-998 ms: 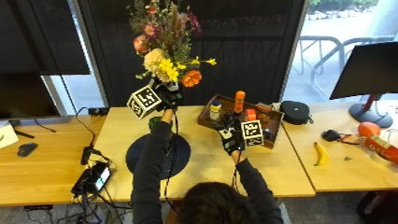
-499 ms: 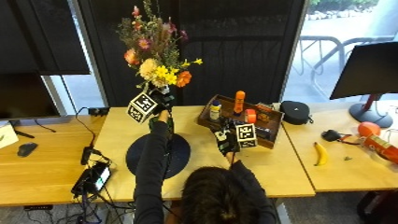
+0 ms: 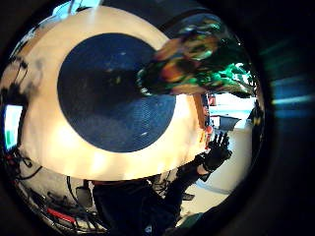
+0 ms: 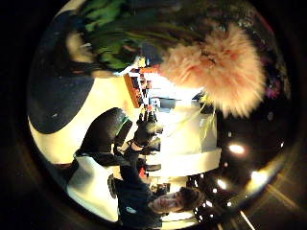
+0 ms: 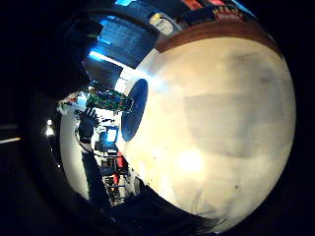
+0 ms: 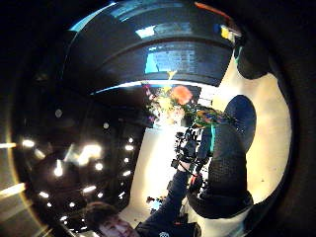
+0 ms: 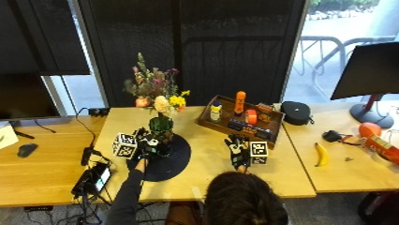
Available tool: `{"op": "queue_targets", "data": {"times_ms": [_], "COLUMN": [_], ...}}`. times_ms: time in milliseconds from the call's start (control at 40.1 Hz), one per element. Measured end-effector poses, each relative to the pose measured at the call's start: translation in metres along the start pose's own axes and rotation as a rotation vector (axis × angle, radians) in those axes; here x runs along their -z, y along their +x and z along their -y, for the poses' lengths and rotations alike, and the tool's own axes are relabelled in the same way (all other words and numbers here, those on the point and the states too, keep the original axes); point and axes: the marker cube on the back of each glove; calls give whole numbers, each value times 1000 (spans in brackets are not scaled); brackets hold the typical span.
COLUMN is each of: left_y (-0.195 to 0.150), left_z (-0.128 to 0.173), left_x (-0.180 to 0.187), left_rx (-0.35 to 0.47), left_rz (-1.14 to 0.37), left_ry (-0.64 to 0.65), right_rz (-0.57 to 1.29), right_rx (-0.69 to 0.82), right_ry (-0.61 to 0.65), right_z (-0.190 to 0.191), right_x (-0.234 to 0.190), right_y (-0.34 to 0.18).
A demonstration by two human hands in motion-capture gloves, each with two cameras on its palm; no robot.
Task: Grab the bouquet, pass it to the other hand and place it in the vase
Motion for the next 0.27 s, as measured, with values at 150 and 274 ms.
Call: {"op": "queue_targets", "data": {"times_ms": [150, 274], "left_y": [-12, 1], "left_z": [-5, -3], "left_x": [21, 44], "left_rx": [6, -18], "left_rz": [25, 14], "left_ry": [44, 88], "right_rz": [60, 80], "right_rx": [-17, -46], "right_ry": [-37, -31], "right_z": [-9, -9], "right_x": [14, 22], "right_y": [15, 19]}}
